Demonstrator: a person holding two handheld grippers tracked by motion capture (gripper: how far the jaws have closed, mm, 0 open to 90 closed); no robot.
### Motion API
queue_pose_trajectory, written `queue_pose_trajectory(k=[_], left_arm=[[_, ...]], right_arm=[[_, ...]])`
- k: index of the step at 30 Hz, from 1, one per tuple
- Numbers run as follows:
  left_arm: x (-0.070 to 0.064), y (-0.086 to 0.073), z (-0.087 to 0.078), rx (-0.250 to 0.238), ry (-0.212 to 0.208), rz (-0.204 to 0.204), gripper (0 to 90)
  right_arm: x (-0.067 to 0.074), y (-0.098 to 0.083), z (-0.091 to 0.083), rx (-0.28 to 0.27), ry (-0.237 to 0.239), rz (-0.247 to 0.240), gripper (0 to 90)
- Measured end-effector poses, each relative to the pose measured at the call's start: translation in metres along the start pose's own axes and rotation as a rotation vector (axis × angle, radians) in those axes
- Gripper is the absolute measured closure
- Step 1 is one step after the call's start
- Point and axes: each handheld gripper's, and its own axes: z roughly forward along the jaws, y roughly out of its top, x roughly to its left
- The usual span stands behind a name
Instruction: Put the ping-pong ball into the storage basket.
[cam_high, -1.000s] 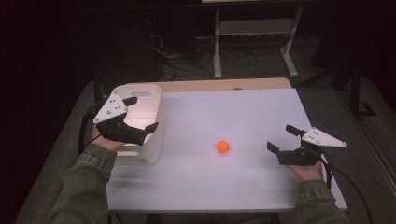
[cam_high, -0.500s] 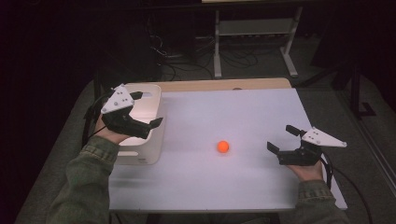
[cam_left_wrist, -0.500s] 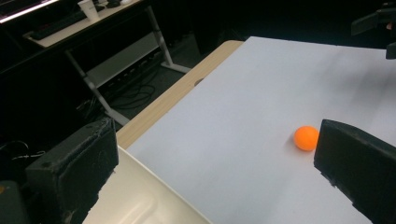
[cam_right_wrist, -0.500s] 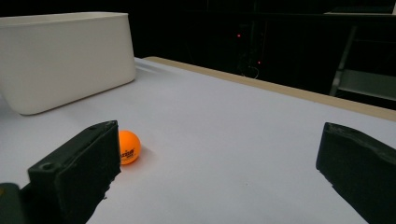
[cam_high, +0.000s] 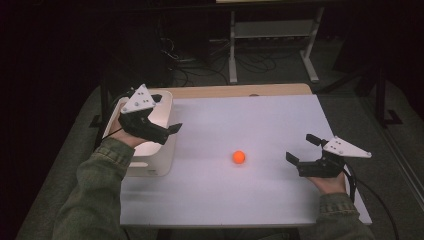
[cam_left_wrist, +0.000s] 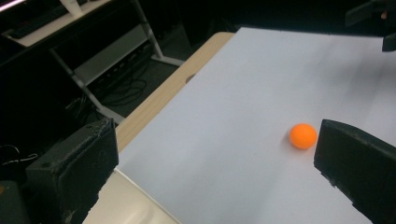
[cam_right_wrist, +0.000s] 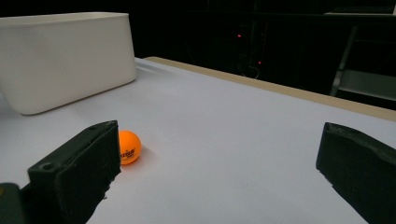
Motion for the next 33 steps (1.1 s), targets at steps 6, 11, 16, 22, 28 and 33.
queue_pose_trajectory(k=[6, 11, 16, 22, 28, 33], left_arm=[[0.001, 0.008, 0.011, 0.032, -0.024, 0.020, 0.0], [0.002, 0.016, 0.019, 0.055, -0.041, 0.034, 0.0], [0.002, 0.023, 0.028, 0.081, -0.056, 0.052, 0.0], [-0.002, 0.032, 0.039, 0.098, -0.085, 0.073, 0.0], [-0.007, 0.039, 0.054, 0.133, -0.096, 0.102, 0.0], [-0.009, 0.044, 0.063, 0.157, -0.118, 0.120, 0.0]], right_arm=[[0.000, 0.000, 0.000, 0.000, 0.000, 0.002, 0.0], [0.000, 0.000, 0.000, -0.001, 0.004, -0.001, 0.0], [0.000, 0.000, 0.000, -0.002, 0.005, -0.002, 0.0], [0.000, 0.000, 0.000, -0.004, 0.008, -0.003, 0.0], [0.000, 0.000, 0.000, -0.004, 0.012, -0.005, 0.0], [0.000, 0.000, 0.000, -0.006, 0.014, -0.004, 0.0]])
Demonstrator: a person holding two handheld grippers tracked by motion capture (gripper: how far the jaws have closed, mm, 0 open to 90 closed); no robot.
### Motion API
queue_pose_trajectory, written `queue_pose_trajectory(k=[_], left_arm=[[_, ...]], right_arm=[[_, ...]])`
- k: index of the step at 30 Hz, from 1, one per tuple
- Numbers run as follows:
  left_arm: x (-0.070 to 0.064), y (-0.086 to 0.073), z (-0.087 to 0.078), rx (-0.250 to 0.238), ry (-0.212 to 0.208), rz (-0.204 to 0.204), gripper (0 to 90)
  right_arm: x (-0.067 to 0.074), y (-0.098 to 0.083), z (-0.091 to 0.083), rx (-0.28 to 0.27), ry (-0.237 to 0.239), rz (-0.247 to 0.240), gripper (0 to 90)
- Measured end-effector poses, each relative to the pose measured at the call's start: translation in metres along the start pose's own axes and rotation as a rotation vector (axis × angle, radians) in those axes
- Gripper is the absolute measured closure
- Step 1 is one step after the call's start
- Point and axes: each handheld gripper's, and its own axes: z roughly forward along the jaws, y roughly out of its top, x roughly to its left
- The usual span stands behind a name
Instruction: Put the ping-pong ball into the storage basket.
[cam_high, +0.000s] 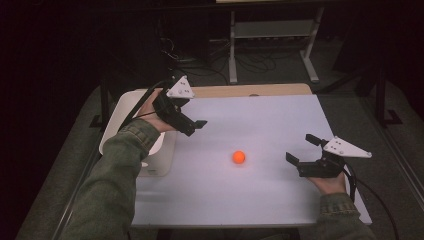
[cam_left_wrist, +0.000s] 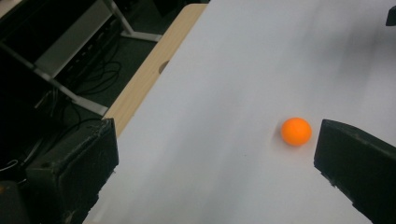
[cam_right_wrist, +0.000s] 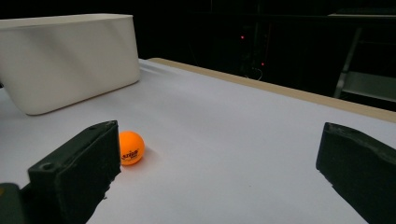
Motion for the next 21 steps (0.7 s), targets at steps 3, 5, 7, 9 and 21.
queue_pose_trajectory(k=[3, 5, 7, 9, 21], left_arm=[[-0.001, 0.004, 0.005, 0.003, -0.015, 0.012, 0.0], [-0.002, 0.007, 0.009, 0.002, -0.014, 0.024, 0.0], [-0.002, 0.010, 0.012, 0.001, -0.027, 0.027, 0.0], [-0.003, 0.013, 0.016, 0.008, -0.040, 0.036, 0.0], [-0.007, 0.022, 0.036, 0.040, -0.091, 0.073, 0.0]], right_arm=[[0.000, 0.000, 0.000, -0.002, 0.000, 0.001, 0.0], [-0.001, 0.000, -0.001, -0.004, -0.002, 0.001, 0.0], [-0.001, 0.000, -0.001, -0.003, -0.002, 0.006, 0.0], [0.000, 0.000, 0.000, -0.003, 0.000, 0.008, 0.0], [-0.001, -0.001, -0.001, -0.002, 0.001, 0.010, 0.0]])
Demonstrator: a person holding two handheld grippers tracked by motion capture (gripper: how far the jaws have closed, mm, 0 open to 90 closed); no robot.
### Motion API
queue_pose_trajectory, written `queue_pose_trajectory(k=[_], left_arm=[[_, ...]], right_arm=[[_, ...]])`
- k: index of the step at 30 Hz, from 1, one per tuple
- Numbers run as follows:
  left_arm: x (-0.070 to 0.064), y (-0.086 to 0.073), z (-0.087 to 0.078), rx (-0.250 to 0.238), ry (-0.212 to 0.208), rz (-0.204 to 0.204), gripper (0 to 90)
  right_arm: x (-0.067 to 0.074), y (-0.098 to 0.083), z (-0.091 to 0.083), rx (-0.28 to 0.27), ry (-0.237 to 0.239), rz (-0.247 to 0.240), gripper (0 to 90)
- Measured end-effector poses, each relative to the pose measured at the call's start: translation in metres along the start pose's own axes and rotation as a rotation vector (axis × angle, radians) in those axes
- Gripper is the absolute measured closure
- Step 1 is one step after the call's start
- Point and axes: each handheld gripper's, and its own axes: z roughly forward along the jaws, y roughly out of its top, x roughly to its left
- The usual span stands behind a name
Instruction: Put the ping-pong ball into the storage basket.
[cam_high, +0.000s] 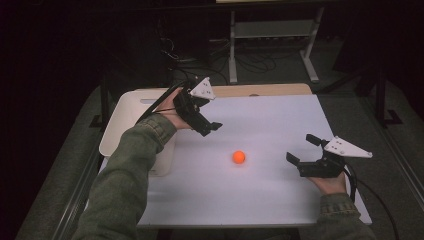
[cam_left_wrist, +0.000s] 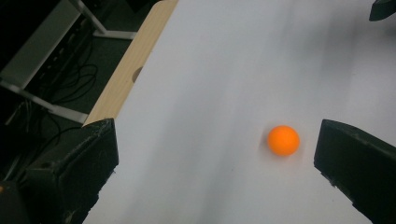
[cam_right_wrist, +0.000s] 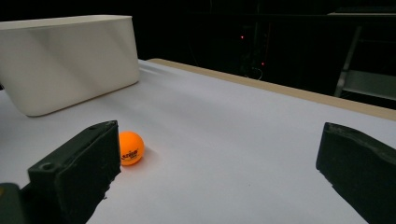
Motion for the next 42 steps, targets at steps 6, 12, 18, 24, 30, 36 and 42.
queue_pose_trajectory(k=[6, 12, 18, 24, 30, 36, 42], left_arm=[[-0.001, 0.004, 0.010, 0.011, -0.023, 0.006, 0.0], [-0.004, 0.005, 0.019, 0.028, -0.042, 0.017, 0.0], [-0.006, 0.006, 0.027, 0.044, -0.063, 0.024, 0.0], [-0.008, 0.007, 0.036, 0.063, -0.079, 0.035, 0.0], [-0.011, 0.010, 0.045, 0.074, -0.095, 0.046, 0.0], [-0.015, 0.012, 0.055, 0.085, -0.111, 0.057, 0.0], [-0.017, 0.013, 0.064, 0.095, -0.129, 0.061, 0.0]], right_arm=[[0.000, 0.000, 0.000, 0.001, 0.000, 0.000, 0.0], [0.000, 0.000, 0.000, 0.003, 0.001, 0.002, 0.0], [0.000, 0.000, 0.001, 0.007, 0.004, 0.000, 0.0], [0.001, 0.000, 0.001, 0.008, 0.005, 0.000, 0.0], [0.001, -0.001, 0.001, 0.009, 0.005, 0.000, 0.0], [0.001, -0.001, 0.001, 0.009, 0.008, 0.000, 0.0], [0.001, -0.001, 0.002, 0.011, 0.010, -0.002, 0.0]])
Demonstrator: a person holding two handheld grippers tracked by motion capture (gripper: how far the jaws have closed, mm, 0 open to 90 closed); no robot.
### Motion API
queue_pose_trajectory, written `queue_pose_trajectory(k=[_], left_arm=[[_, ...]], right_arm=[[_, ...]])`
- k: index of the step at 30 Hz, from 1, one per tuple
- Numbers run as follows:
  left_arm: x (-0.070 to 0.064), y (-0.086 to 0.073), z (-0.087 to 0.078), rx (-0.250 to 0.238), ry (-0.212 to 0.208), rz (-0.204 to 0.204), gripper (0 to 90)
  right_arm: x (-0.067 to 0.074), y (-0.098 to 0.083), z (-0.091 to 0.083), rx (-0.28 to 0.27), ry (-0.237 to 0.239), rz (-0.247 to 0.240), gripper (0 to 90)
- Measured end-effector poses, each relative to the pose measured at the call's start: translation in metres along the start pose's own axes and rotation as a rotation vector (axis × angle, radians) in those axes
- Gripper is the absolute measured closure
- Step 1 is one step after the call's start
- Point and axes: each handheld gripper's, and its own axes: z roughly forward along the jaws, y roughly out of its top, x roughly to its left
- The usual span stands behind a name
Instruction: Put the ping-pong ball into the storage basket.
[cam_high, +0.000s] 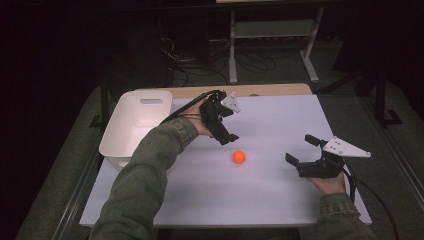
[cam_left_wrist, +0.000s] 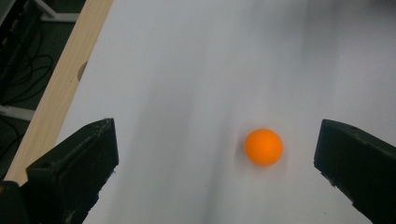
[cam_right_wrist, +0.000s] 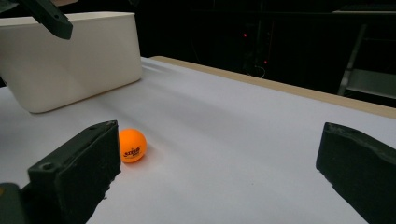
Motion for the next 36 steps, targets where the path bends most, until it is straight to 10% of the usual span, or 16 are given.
queue_pose_trajectory(k=[36], left_arm=[[-0.011, -0.002, 0.047, 0.100, -0.074, 0.043, 0.0]], right_arm=[[0.000, -0.001, 0.000, 0.005, 0.003, -0.001, 0.0]])
